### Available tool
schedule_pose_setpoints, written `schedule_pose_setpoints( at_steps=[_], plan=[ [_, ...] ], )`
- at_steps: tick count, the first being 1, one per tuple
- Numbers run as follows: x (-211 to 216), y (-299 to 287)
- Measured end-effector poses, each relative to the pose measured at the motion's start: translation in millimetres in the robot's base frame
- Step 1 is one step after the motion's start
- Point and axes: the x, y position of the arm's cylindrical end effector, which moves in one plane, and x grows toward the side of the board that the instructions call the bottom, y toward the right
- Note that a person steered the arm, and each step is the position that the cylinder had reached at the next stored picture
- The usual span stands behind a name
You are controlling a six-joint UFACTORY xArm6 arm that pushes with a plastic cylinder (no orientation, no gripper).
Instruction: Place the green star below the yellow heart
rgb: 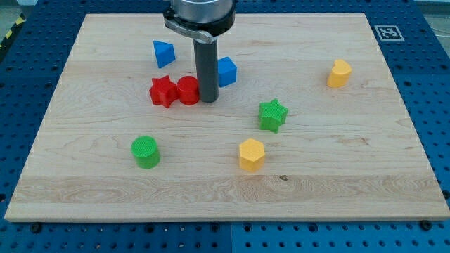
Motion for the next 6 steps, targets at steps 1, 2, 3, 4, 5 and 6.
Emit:
schedule_pose_setpoints(
  at_steps=[1,2,3,4,5,6],
  plan=[
    [8.1,28.4],
    [37.6,56.4],
    [51.4,69.6],
    [51.4,86.3],
    [54.3,148.1],
    [56.8,163.4]
  ],
)
